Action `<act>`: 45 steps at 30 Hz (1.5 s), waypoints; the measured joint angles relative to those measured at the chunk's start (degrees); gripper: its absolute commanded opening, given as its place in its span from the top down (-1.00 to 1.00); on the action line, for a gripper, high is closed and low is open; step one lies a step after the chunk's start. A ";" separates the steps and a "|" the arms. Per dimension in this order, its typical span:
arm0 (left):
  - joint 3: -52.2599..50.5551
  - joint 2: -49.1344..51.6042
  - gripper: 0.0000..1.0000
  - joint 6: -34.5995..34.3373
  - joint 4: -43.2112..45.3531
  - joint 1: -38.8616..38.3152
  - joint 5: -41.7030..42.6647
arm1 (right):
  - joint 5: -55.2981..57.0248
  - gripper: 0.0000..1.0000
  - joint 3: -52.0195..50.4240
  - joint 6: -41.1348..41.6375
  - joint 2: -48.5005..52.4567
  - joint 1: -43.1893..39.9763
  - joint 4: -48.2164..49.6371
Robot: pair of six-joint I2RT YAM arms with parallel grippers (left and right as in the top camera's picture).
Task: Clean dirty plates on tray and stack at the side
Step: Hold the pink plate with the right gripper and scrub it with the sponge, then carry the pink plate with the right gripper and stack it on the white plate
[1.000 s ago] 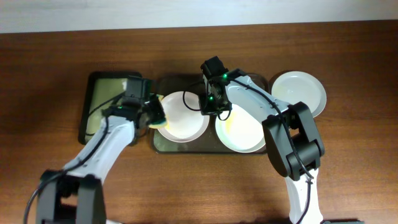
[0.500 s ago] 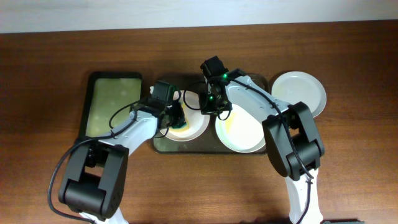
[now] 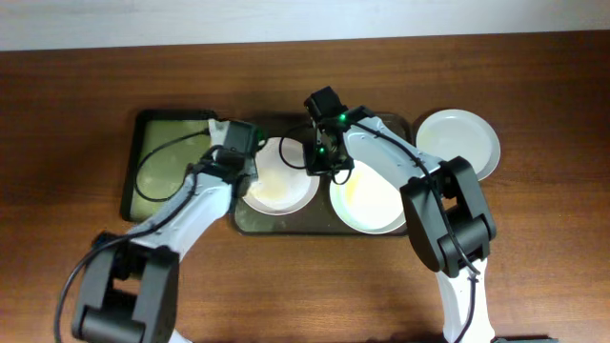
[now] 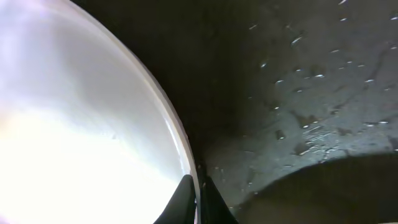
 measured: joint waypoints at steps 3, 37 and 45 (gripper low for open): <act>-0.02 -1.16 1.00 -0.83 2.21 0.26 11.58 | 0.17 0.92 0.00 -0.02 0.00 -0.07 -0.02; -0.37 -20.76 1.00 0.31 -11.56 6.47 -8.90 | 15.43 0.92 14.88 -13.57 -2.38 2.03 -11.41; -0.46 -20.76 1.00 -2.29 -16.94 12.94 -2.93 | 58.62 0.92 26.49 -34.97 -6.64 18.62 -10.97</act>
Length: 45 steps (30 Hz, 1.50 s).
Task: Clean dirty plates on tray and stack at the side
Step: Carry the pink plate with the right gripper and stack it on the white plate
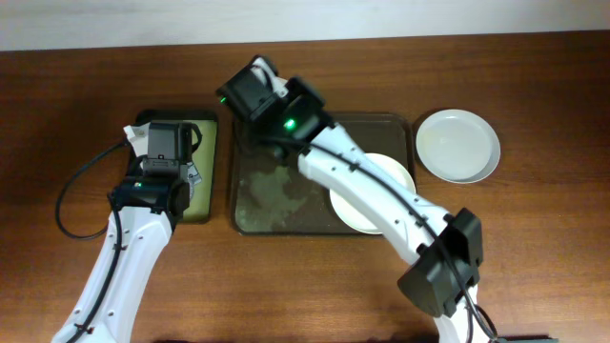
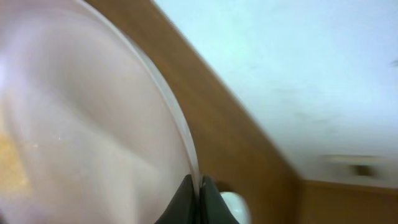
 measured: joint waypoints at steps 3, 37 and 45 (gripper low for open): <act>0.00 0.00 1.00 0.00 -0.46 1.22 0.26 | 10.82 0.92 0.00 -8.87 0.00 3.48 2.51; -0.04 0.00 1.00 -0.02 -1.01 1.53 3.48 | -57.86 0.92 -14.05 19.87 0.76 -68.98 -7.26; -0.04 1.07 1.00 -0.02 -0.59 1.53 3.74 | -62.18 0.84 -14.97 23.02 2.62 -72.70 -8.85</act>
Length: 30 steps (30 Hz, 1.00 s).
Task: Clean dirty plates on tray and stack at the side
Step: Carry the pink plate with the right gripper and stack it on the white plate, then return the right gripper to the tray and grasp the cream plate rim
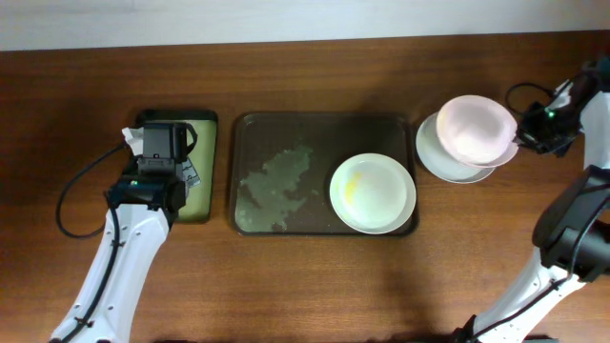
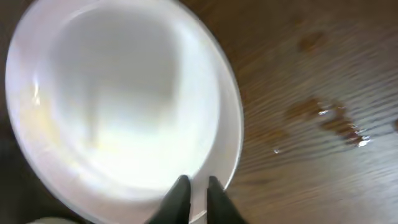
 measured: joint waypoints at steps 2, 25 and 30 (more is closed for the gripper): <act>0.00 0.94 1.00 0.00 0.07 0.00 0.00 | -0.28 0.83 0.00 0.13 0.00 2.14 -1.81; 0.00 1.31 0.97 -0.17 1.33 0.00 2.12 | 0.09 0.15 -7.82 -11.52 0.07 32.89 -0.59; 0.00 1.31 0.96 -0.17 1.40 0.00 2.12 | 12.66 0.12 -7.87 -10.54 0.07 35.67 2.16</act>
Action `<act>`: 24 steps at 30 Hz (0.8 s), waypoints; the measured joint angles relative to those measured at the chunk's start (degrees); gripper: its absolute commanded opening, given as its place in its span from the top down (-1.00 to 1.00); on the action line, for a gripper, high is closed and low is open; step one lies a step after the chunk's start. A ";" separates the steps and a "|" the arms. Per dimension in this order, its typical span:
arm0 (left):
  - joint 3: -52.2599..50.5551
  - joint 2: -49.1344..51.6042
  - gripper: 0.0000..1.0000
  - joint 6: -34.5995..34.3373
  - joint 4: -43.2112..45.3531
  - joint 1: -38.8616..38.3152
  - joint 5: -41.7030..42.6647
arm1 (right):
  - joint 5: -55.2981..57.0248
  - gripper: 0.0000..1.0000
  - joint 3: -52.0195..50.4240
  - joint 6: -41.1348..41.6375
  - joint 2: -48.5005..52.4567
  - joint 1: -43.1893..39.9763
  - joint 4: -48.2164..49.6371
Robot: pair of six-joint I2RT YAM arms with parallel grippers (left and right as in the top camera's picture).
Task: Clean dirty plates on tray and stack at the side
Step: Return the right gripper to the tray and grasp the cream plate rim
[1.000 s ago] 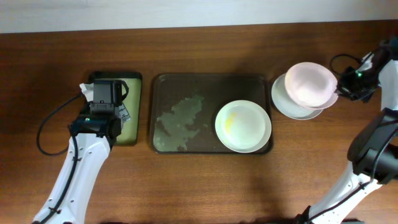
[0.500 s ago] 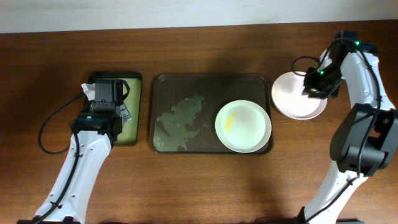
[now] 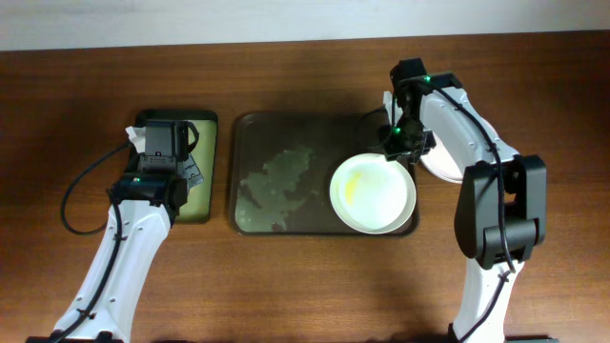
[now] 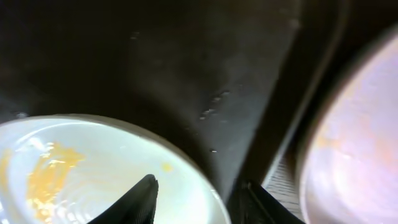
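Note:
On the right half of the dark tray (image 3: 286, 205) lies a white plate (image 3: 372, 193) smeared with yellow. My right gripper (image 3: 400, 145) stands open at that plate's far right rim. In the right wrist view its fingers (image 4: 140, 199) straddle the rim, one over the stained plate (image 4: 93, 168), the other outside it over the tray (image 4: 205, 62). Just right of the tray sits the stack of plates (image 3: 434, 164), mostly hidden by my right arm; its pale top plate (image 4: 354, 124) shows. My left gripper (image 3: 162, 157) rests over the green pad; its jaws are hidden.
A green pad in a dark frame (image 3: 200, 171) lies left of the tray. A wet greenish smear (image 3: 276, 181) covers the tray's left half. Brown table (image 3: 305, 286) extends in front. A pale wall runs along the back edge.
My right gripper was nearly shut on a plate's rim over the stack at the far right. Now that plate lies on the stack and the gripper is open at the dirty plate's rim. Left arm unmoved.
First both grippers were at the left plate in the tray, the right one shut on its rim. Then the right held it raised near the tray's back left, the left back over the green pad. Then it hung over the stack; now it is let go.

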 measured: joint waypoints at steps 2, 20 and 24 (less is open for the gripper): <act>0.00 0.00 0.97 0.00 0.02 0.00 0.00 | 0.85 0.13 -0.13 0.07 0.00 -0.11 0.20; 0.00 0.00 1.00 0.00 0.52 0.00 2.67 | -7.82 0.12 -7.65 12.72 0.02 1.68 0.39; 0.00 0.00 1.00 0.00 1.03 0.00 3.58 | -7.98 0.13 -9.09 16.74 0.02 1.11 -2.56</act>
